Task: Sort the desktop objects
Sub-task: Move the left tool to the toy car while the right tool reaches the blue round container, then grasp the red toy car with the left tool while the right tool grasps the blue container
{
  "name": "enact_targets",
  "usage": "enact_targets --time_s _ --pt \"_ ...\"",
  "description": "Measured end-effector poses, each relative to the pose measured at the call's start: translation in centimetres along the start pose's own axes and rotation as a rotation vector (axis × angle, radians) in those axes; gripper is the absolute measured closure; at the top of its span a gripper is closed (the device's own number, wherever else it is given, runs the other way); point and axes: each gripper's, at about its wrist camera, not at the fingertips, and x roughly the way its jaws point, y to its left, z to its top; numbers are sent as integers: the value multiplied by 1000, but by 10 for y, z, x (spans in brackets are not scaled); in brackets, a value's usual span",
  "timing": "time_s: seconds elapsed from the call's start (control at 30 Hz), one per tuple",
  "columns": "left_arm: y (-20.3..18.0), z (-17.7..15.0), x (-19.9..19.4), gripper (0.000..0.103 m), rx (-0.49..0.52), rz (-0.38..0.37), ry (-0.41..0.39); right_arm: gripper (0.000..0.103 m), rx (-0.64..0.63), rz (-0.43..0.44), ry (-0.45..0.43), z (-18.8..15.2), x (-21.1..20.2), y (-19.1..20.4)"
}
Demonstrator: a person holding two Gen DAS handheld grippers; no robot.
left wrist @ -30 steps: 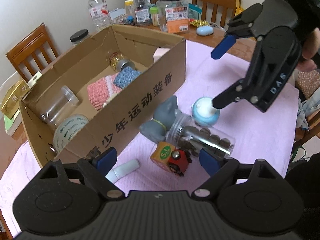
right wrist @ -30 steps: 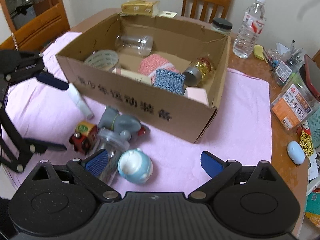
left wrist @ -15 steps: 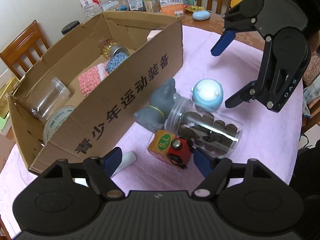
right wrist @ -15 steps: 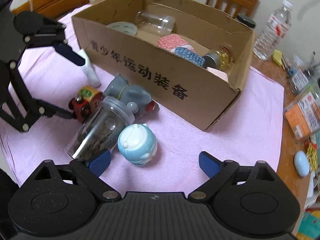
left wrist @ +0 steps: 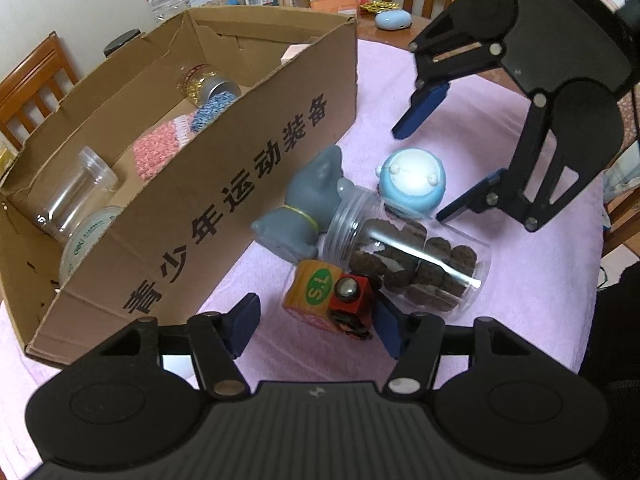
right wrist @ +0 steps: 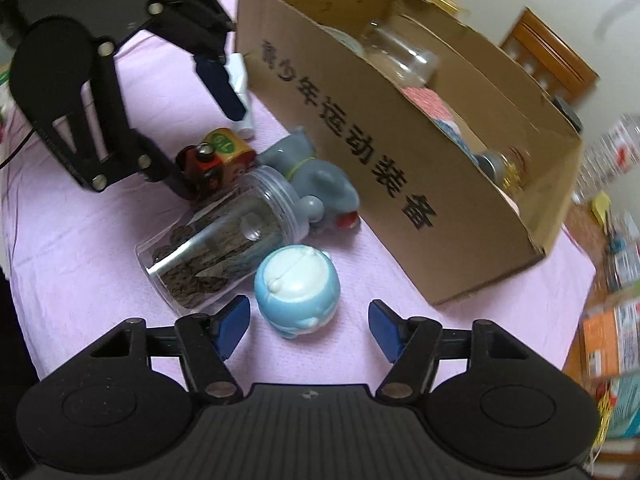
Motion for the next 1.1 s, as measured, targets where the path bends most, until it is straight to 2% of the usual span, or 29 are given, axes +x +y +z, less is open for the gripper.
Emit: enact_targets --time_s 0.17,0.37,0.5,0.7,1.1 --pt "1 3 4 45 18 -20 3 41 -71 34 -13 2 2 -1" --pt "1 4 8 46 12 -45 10 44 -95 63 -19 4 6 -7" --pt "1 5 9 52 7 -51 12 51 -89 91 -26 4 7 -10" --pt "3 4 5 53 -10 -52 7 53 -90 105 -30 3 5 -12" --pt "1 10 -16 54 -27 -34 -33 53 -76 73 -56 8 -12 -12"
